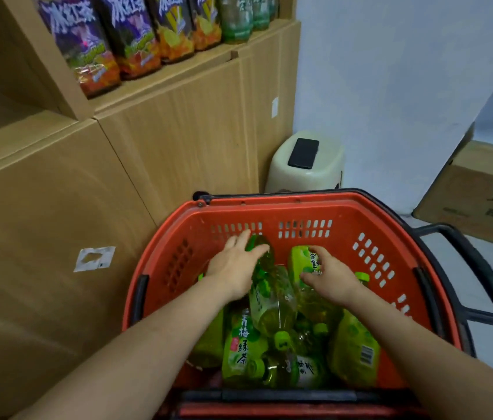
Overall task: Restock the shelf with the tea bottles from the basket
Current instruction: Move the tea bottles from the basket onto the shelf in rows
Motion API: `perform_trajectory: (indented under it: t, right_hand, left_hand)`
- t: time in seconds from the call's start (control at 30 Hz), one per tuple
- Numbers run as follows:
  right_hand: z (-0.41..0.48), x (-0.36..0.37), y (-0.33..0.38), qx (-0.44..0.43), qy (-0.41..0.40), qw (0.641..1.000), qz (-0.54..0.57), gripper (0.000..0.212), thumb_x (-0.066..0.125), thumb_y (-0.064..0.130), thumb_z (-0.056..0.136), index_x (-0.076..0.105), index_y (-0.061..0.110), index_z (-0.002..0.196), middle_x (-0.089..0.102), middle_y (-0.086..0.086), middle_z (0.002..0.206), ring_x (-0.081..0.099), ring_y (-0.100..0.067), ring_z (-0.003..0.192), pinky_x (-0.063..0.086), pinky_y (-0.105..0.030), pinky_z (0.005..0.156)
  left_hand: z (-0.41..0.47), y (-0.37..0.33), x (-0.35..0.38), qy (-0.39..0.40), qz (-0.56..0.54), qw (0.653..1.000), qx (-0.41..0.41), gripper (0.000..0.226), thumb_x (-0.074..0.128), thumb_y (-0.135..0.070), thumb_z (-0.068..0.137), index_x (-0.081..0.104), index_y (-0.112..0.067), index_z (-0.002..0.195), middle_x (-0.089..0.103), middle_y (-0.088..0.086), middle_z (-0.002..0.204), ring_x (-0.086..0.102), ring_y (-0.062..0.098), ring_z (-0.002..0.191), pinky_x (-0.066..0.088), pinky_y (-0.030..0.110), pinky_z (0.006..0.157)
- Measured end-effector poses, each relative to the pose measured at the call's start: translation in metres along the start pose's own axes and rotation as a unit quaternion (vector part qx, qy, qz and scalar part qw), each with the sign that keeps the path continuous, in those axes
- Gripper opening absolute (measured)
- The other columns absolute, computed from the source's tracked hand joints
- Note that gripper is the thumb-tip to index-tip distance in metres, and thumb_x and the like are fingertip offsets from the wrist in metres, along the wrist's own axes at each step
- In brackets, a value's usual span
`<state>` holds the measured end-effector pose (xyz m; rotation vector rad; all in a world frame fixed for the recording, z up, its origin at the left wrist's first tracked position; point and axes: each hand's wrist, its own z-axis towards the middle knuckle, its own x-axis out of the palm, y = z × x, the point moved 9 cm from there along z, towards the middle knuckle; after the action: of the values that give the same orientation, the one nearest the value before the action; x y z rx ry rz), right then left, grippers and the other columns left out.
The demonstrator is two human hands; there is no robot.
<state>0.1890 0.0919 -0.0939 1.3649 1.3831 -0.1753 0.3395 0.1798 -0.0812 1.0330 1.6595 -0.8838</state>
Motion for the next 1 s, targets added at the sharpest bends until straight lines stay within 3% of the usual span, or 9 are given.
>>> perform_trajectory:
  t: [0.13, 0.23, 0.3, 0.47, 0.6, 0.73, 0.8, 0.87, 1.0]
  right_hand:
    - [0.0, 0.022, -0.011, 0.023, 0.019, 0.999, 0.043, 0.067, 0.061, 0.026, 0.089, 0.025, 0.024, 0.146, 0.047, -0.012, 0.142, 0.061, -0.023, 0.106, 0.052, -0.035, 0.086]
    - [-0.002, 0.025, -0.005, 0.03, 0.029, 0.995, 0.086, 0.066, 0.061, 0.022, 0.089, 0.026, 0.024, 0.145, 0.047, -0.013, 0.14, 0.059, -0.012, 0.073, 0.049, -0.024, 0.06]
    - [0.0, 0.02, 0.004, 0.018, 0.017, 0.992, 0.121, 0.066, 0.061, 0.021, 0.089, 0.028, 0.023, 0.145, 0.05, -0.013, 0.135, 0.056, -0.013, 0.066, 0.047, -0.027, 0.058]
    - [-0.001, 0.014, 0.011, 0.084, 0.064, 0.934, 0.341, 0.062, 0.06, 0.043, 0.088, 0.035, 0.022, 0.141, 0.059, -0.008, 0.113, 0.062, -0.022, 0.09, 0.054, -0.034, 0.069]
    - [-0.013, 0.006, 0.015, 0.178, 0.189, 0.816, 0.516, 0.076, 0.052, 0.072, 0.076, 0.051, 0.015, 0.127, 0.064, -0.023, 0.113, 0.064, -0.037, 0.101, 0.055, -0.047, 0.08]
    - [-0.027, -0.028, 0.017, 0.14, 0.213, 0.828, 0.499, 0.051, 0.06, 0.051, 0.082, 0.064, 0.007, 0.108, 0.073, -0.016, 0.087, 0.072, -0.028, 0.071, 0.059, -0.036, 0.063]
    - [-0.025, -0.036, 0.005, 0.122, 0.141, 0.855, 0.485, 0.052, 0.069, 0.033, 0.081, 0.056, 0.005, 0.122, 0.071, -0.014, 0.093, 0.071, -0.027, 0.07, 0.057, -0.035, 0.059]
    - [-0.021, -0.049, -0.012, 0.096, 0.017, 0.896, 0.432, 0.074, 0.077, 0.017, 0.074, 0.039, 0.013, 0.136, 0.063, -0.01, 0.105, 0.068, -0.027, 0.077, 0.055, -0.035, 0.057]
    - [-0.027, -0.068, -0.03, 0.058, -0.095, 0.942, 0.318, 0.098, 0.084, 0.009, 0.063, 0.029, 0.024, 0.142, 0.055, -0.009, 0.12, 0.063, -0.027, 0.089, 0.056, -0.038, 0.072]
  left_hand:
    - [0.025, 0.004, 0.043, 0.039, 0.068, 0.997, -0.014, 0.095, 0.068, -0.005, 0.081, 0.011, -0.047, 0.143, -0.013, 0.012, 0.158, 0.007, 0.041, 0.143, 0.033, 0.049, 0.107]
    - [0.028, 0.003, 0.032, -0.006, 0.029, 0.999, -0.017, 0.07, 0.07, -0.021, 0.082, 0.031, -0.039, 0.137, 0.011, 0.019, 0.155, 0.03, 0.043, 0.135, 0.04, 0.048, 0.101]
    - [0.025, 0.006, 0.021, -0.023, -0.012, 1.0, -0.013, 0.06, 0.073, -0.026, 0.079, 0.043, -0.038, 0.129, 0.023, 0.016, 0.152, 0.042, 0.04, 0.128, 0.044, 0.046, 0.1]
    - [-0.012, 0.016, -0.035, -0.141, -0.169, 0.975, 0.017, 0.053, 0.081, -0.026, 0.068, 0.062, -0.035, 0.117, 0.043, 0.004, 0.145, 0.044, 0.024, 0.13, 0.029, 0.035, 0.111]
    - [-0.051, -0.048, -0.082, -0.194, -0.144, 0.942, 0.233, 0.055, 0.082, -0.021, 0.066, 0.062, -0.035, 0.115, 0.042, 0.004, 0.146, 0.043, 0.023, 0.132, 0.04, 0.046, 0.106]
    - [-0.079, -0.106, -0.074, -0.216, -0.034, 0.882, 0.417, 0.069, 0.08, -0.005, 0.065, 0.055, -0.023, 0.127, 0.039, 0.015, 0.147, 0.039, 0.033, 0.134, 0.038, 0.042, 0.105]
    - [-0.071, -0.099, -0.069, -0.232, -0.022, 0.894, 0.384, 0.089, 0.074, 0.005, 0.067, 0.037, -0.03, 0.14, 0.035, 0.01, 0.15, 0.038, 0.03, 0.134, 0.043, 0.04, 0.101]
    - [-0.044, -0.068, -0.065, -0.197, -0.057, 0.947, 0.247, 0.091, 0.071, -0.005, 0.077, 0.019, -0.038, 0.145, 0.031, 0.007, 0.149, 0.039, 0.028, 0.133, 0.043, 0.04, 0.1]
    - [-0.005, -0.009, -0.002, 0.047, -0.156, 0.985, -0.056, 0.062, 0.046, -0.051, 0.093, 0.033, -0.016, 0.142, 0.047, 0.011, 0.14, 0.049, 0.027, 0.124, 0.042, 0.04, 0.101]
